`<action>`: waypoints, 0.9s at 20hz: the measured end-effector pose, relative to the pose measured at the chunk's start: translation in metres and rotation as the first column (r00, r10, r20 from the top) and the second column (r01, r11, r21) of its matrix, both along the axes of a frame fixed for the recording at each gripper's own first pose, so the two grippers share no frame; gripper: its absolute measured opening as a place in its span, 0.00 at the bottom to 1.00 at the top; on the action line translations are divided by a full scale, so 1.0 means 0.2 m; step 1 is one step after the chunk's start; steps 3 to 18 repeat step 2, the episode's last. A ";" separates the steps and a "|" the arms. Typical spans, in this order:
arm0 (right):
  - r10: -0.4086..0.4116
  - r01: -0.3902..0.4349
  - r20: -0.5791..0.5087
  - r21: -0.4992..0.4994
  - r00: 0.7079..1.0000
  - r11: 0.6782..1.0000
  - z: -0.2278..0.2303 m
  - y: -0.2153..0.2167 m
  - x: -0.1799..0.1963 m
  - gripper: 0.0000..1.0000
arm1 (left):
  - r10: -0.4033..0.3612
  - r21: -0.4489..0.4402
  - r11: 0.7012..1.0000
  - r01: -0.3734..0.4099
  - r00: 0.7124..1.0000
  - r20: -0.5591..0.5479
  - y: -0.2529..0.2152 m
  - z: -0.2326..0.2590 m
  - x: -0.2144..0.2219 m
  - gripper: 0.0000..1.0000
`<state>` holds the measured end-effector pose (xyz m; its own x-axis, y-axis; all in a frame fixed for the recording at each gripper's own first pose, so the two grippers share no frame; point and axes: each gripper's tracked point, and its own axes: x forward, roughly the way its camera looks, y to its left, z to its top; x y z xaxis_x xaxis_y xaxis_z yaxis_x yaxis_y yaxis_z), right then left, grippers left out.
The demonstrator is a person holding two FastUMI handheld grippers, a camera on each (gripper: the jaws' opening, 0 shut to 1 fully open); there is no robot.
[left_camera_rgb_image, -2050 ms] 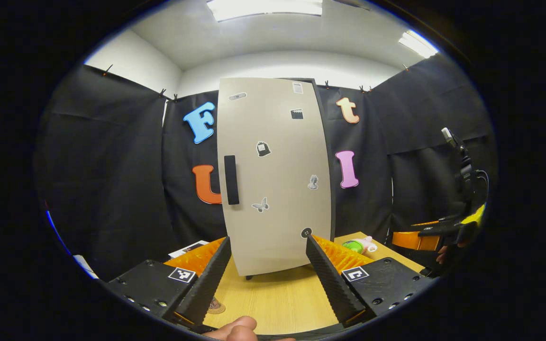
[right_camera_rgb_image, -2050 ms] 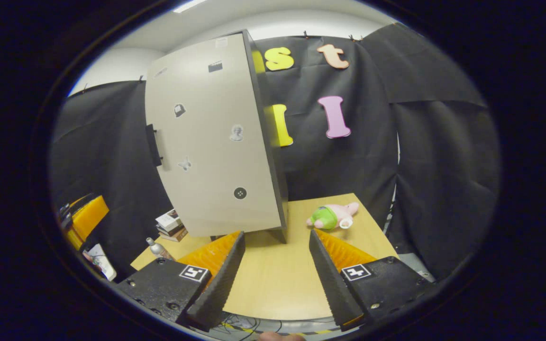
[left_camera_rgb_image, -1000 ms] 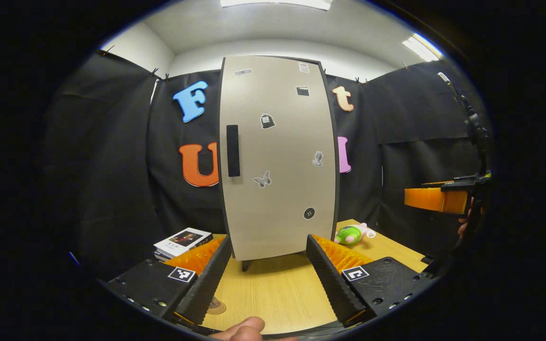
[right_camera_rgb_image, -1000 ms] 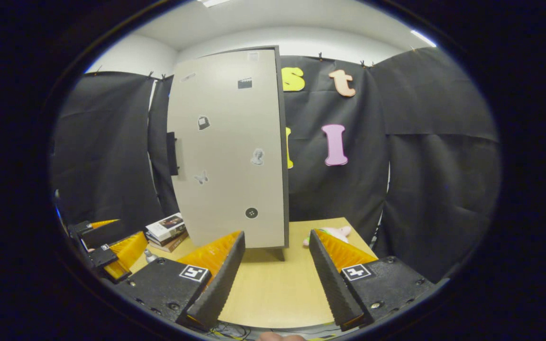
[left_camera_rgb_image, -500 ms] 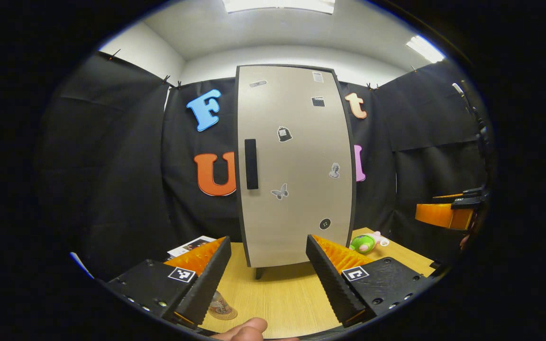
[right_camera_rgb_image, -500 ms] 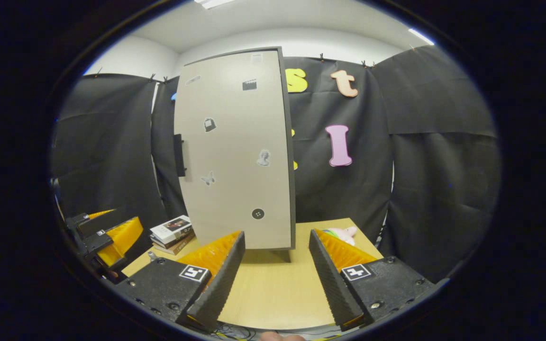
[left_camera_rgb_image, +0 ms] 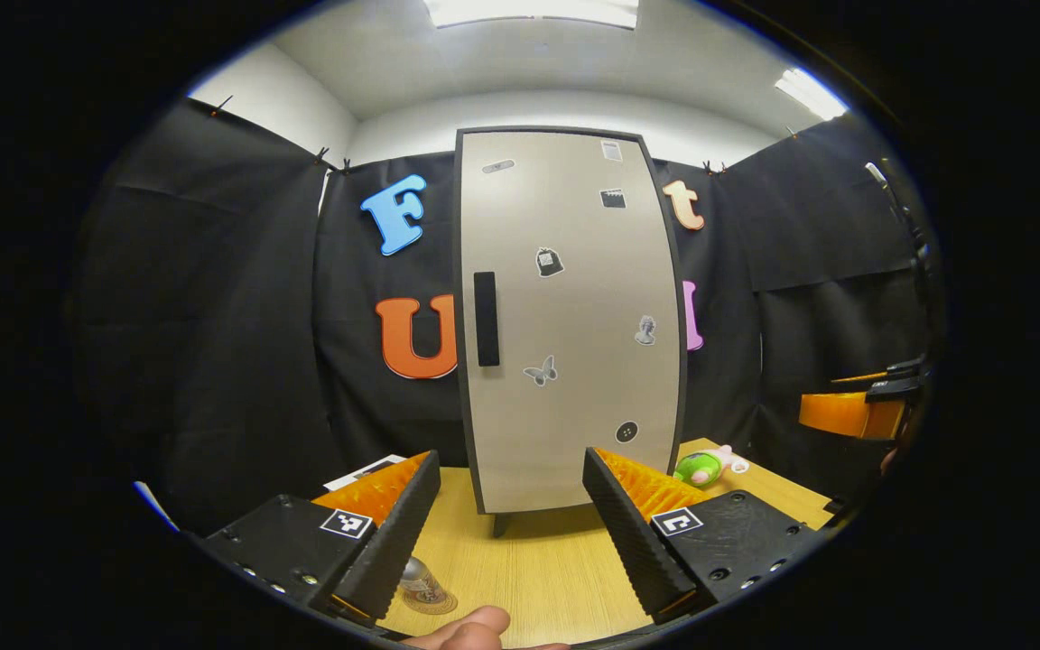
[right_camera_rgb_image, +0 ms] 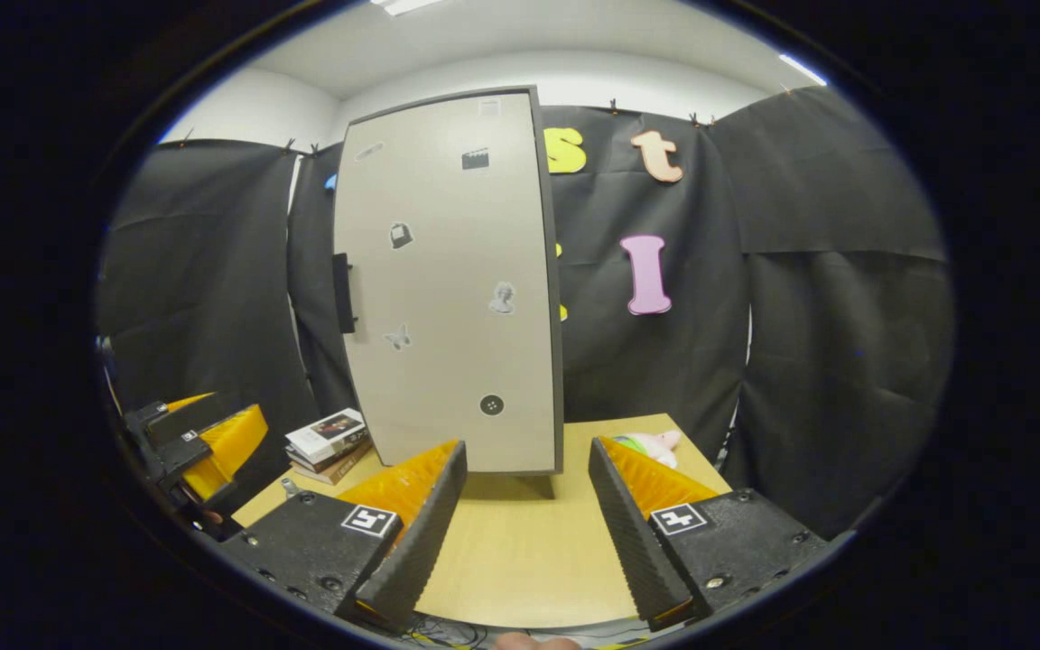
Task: Open the cabinet door with the right hand, grasp the bottle in the cabinet with the left hand and place it on the coaster, then close the cabinet door with the right hand.
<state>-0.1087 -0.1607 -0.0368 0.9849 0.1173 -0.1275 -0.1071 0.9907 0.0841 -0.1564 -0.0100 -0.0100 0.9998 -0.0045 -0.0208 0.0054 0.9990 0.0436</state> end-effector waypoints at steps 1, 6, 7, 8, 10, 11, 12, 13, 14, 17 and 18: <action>-0.005 0.005 0.000 -0.001 1.000 1.000 0.00 -0.01 0.00 0.88 | -0.001 -0.001 1.000 0.001 1.000 0.000 0.00 0.00 0.00 0.96; -0.009 0.009 -0.002 -0.001 1.000 1.000 0.00 -0.01 0.00 0.88 | -0.003 -0.002 1.000 0.003 1.000 -0.003 0.00 -0.01 0.01 0.96; -0.009 0.009 -0.002 -0.001 1.000 1.000 0.00 -0.01 0.00 0.88 | -0.003 -0.002 1.000 0.003 1.000 -0.003 0.00 -0.01 0.01 0.96; -0.009 0.009 -0.002 -0.001 1.000 1.000 0.00 -0.01 0.00 0.88 | -0.003 -0.002 1.000 0.003 1.000 -0.003 0.00 -0.01 0.01 0.96; -0.009 0.009 -0.002 -0.001 1.000 1.000 0.00 -0.01 0.00 0.88 | -0.003 -0.002 1.000 0.003 1.000 -0.003 0.00 -0.01 0.01 0.96; -0.009 0.009 -0.002 -0.001 1.000 1.000 0.00 -0.01 0.00 0.88 | -0.003 -0.002 1.000 0.003 1.000 -0.003 0.00 -0.01 0.01 0.96; -0.009 0.009 -0.002 -0.001 1.000 1.000 0.00 -0.01 0.00 0.88 | -0.003 -0.002 1.000 0.003 1.000 -0.003 0.00 -0.01 0.01 0.96; -0.009 0.009 -0.002 -0.001 1.000 1.000 0.00 -0.01 0.00 0.88 | -0.003 -0.002 1.000 0.003 1.000 -0.003 0.00 -0.01 0.01 0.96; -0.009 0.009 -0.002 -0.001 1.000 1.000 0.00 -0.01 0.00 0.88 | -0.003 -0.002 1.000 0.003 1.000 -0.003 0.00 -0.01 0.01 0.96; -0.009 0.009 -0.002 -0.001 1.000 1.000 0.00 -0.01 0.00 0.88 | -0.003 -0.002 1.000 0.003 1.000 -0.003 0.00 -0.01 0.01 0.96; -0.009 0.009 -0.002 -0.001 1.000 1.000 0.00 -0.01 0.00 0.88 | -0.003 -0.002 1.000 0.003 1.000 -0.003 0.00 -0.01 0.01 0.96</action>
